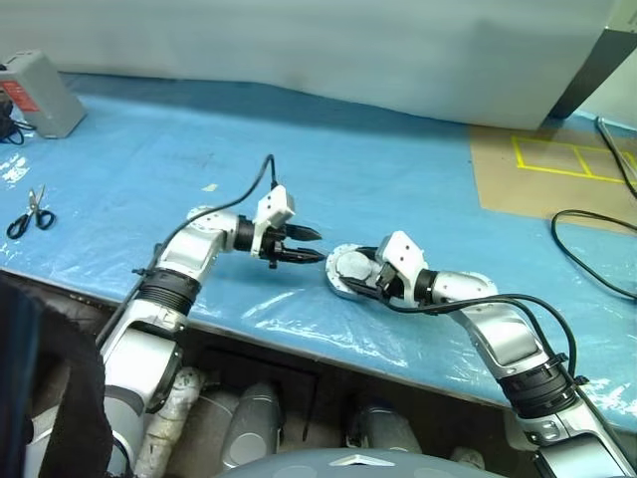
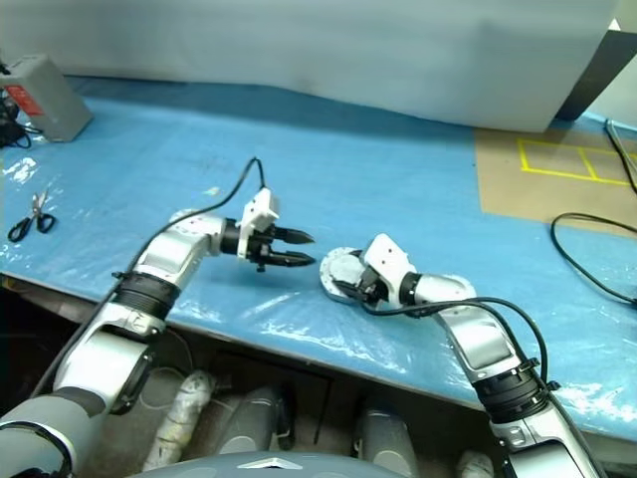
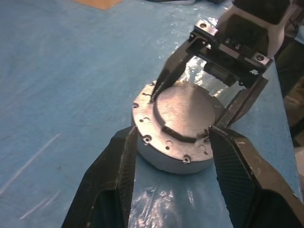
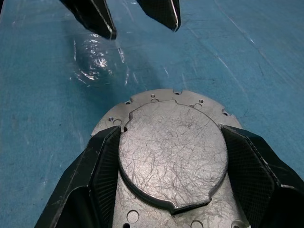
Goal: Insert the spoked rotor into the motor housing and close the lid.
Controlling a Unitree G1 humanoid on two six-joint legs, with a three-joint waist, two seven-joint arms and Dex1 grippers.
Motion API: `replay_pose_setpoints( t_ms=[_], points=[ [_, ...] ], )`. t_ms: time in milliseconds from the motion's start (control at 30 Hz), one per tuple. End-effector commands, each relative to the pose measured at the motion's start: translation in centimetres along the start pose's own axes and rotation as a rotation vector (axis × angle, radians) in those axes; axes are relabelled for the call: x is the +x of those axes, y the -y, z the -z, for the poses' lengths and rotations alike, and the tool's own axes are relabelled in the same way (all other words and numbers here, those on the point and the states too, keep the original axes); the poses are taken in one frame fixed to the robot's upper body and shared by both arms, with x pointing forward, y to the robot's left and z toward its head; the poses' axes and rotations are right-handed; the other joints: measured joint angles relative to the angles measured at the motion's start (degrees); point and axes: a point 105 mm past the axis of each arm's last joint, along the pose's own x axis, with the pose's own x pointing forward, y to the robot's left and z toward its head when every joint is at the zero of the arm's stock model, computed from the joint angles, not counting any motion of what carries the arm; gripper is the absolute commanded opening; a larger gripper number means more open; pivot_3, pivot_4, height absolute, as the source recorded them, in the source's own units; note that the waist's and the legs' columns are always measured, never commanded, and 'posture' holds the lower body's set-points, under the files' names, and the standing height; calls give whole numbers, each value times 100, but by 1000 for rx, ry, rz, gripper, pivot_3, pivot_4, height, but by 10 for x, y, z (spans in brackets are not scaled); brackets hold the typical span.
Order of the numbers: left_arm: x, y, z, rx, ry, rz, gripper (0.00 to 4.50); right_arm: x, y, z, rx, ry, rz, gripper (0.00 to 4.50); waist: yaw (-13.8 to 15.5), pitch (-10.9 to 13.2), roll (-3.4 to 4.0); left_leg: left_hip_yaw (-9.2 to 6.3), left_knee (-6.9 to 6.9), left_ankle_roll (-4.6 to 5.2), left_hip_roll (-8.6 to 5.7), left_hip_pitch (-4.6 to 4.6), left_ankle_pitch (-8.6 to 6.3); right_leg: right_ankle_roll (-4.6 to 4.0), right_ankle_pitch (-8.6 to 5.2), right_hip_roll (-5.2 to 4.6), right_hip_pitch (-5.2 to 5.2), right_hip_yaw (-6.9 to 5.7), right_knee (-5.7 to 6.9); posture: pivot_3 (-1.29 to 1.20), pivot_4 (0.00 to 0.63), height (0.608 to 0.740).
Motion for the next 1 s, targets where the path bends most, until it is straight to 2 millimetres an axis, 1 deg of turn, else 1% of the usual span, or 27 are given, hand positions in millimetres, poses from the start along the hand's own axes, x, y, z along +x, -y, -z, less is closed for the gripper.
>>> replay_pose_setpoints(
  t_ms=[33, 100, 167, 200, 300, 400, 467, 533, 633, 733, 867, 900, 933, 967, 1000],
  points=[
    [10, -2, -4, 45, 23, -5, 1574, -7, -1, 48, 100, -185, 40, 2975, 4, -1, 1, 0, 0, 0, 0, 0, 0, 1, 0, 0, 1, 0, -2, 0, 150, 740],
    [18, -2, -4, 46, 30, -9, 888, -8, -2, 46, 127, -166, 45, 2975, 13, 0, 0, 0, -1, 0, 0, -2, 0, 2, -1, 0, 4, 0, -8, 0, 150, 740],
    [22, 3, 3, 61, 5, 20, 235, -9, -2, 45, 130, -162, 49, 2975, 11, -1, -1, 0, -5, 0, 0, -4, 0, 1, -1, 0, 5, -1, -18, 0, 150, 740],
    [24, 3, 7, 66, -14, 16, 22, -10, -1, 45, 134, -159, 54, 2975, 5, -1, -1, 0, -7, 1, 0, -6, 0, 1, -1, 0, 4, -1, -23, 0, 150, 740],
    [29, -2, 16, 49, -35, -18, 22, -11, -1, 45, 137, -159, 62, 2975, 3, -2, 1, 0, -25, 2, 0, -12, -1, 0, 1, 0, 1, -4, -39, 0, 150, 740],
    [32, -1, 26, 47, -71, -14, 22, -11, -1, 44, 140, -156, 64, 2975, 7, -6, -2, -1, -44, 2, 0, -15, 0, -31, 18, 1, 4, -13, -66, 0, 150, 740],
    [35, 0, 31, 57, -96, -17, 22, -11, -2, 43, 142, -155, 65, 2975, 8, -8, -5, 0, -47, 5, -1, -14, -2, -35, 21, 1, 9, -13, -77, 0, 150, 740],
    [40, 6, 35, 64, -100, 12, 22, -10, -2, 44, 145, -156, 66, 2975, 12, -10, -6, -1, -48, 7, -1, -13, -4, -30, 18, 1, 13, -13, -81, 0, 150, 740],
    [46, 17, 37, 66, -101, 72, 22, -10, -3, 43, 150, -156, 62, 2975, 24, -14, -10, -1, -52, 7, -1, -3, -4, 0, 1, 1, 22, -13, -84, 0, 150, 740],
    [48, 21, 41, 78, -115, 86, 22, -10, -5, 38, 141, -145, 50, 2975, 41, -24, -12, -1, -63, 6, -2, 2, -4, 1, 0, 1, 25, -13, -92, 0, 150, 740],
    [48, 19, 44, 87, -127, 71, 22, -8, -1, 17, 114, -59, 53, 2975, 51, -29, -16, 0, -83, 6, -4, 5, -4, 1, 0, 1, 26, -12, -108, 0, 150, 740],
    [48, 19, 44, 78, -124, 71, 0, -8, -1, 13, 102, -48, 46, 3723, 51, -30, -15, 0, -87, 6, -4, 5, -4, 0, 0, 1, 26, -13, -111, 0, 150, 740],
    [48, 20, 42, 71, -115, 76, 0, -9, 0, 9, 92, -37, 44, 3967, 63, -31, -12, 0, -91, 5, -5, 4, -4, 0, 1, 0, 25, -12, -113, 0, 150, 740],
    [49, 20, 40, 68, -106, 79, 0, -9, 1, 5, 91, -28, 46, 4330, 77, -31, -12, 0, -97, 5, -7, 4, -4, -1, 1, 0, 24, -13, -117, 0, 150, 740],
    [49, 20, 39, 69, -105, 80, 0, -11, 3, 1, 100, -14, 50, 4477, 95, -31, -12, 0, -101, 5, -7, 3, -3, -4, 3, 0, 23, -13, -121, 0, 150, 740]
  ],
)
